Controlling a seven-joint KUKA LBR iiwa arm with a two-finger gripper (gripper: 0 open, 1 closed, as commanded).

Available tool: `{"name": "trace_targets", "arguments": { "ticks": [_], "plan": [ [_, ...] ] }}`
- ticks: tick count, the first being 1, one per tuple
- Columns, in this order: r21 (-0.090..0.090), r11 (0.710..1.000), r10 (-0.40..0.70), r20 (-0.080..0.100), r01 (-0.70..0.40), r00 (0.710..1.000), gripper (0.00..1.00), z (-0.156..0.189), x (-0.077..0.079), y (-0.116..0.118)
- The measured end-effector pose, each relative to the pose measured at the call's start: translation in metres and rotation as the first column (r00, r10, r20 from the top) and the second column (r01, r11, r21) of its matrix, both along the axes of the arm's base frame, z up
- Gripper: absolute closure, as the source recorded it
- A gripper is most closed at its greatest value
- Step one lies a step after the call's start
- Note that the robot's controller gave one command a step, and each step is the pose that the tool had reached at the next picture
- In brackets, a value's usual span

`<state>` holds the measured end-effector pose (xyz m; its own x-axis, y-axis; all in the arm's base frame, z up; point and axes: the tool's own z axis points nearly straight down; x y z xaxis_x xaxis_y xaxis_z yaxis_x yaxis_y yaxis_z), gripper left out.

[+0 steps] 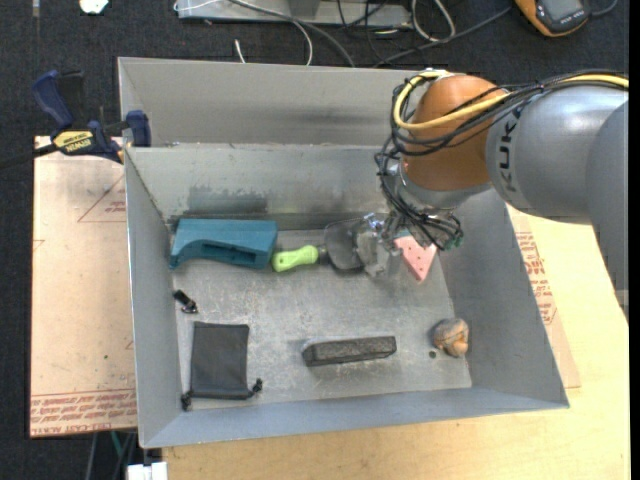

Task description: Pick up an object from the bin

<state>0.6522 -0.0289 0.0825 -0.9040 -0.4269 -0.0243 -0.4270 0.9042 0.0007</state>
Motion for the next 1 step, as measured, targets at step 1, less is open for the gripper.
{"name": "trace_targets", "arguments": {
  "ticks": [1],
  "plan": [
    [0.000, 0.999, 0.041, 0.001, -0.041, 0.999, 1.00, 0.0567, 0.0023, 0.0026]
  ]
}}
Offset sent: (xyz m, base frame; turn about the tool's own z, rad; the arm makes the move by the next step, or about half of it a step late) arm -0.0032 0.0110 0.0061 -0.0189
